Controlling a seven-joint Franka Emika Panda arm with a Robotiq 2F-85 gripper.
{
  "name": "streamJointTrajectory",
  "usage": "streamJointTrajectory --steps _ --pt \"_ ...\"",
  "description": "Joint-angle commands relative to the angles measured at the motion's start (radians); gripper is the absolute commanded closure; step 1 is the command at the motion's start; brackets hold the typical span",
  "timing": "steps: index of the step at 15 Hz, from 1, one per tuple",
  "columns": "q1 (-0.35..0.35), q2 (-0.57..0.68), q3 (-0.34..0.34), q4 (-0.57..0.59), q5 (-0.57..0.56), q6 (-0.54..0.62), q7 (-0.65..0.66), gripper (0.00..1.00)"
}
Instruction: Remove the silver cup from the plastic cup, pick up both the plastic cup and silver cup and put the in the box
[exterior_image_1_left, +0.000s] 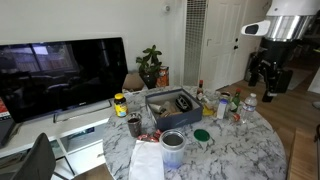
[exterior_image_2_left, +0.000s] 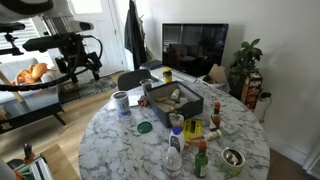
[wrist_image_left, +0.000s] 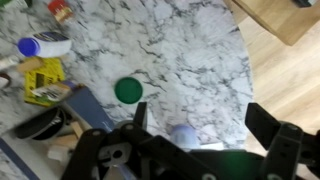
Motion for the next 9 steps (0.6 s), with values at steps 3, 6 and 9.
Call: streamJointTrajectory --steps 3,6,9 --pt "0.053 0.079 0.041 0.033 0.03 0.032 0.012 0.0" --pt "0.051 0.101 0.037 0.046 0.031 0.032 0.011 0.0" --pt "0.068 0.141 0.04 0.059 0.051 0.06 -0.002 0.0"
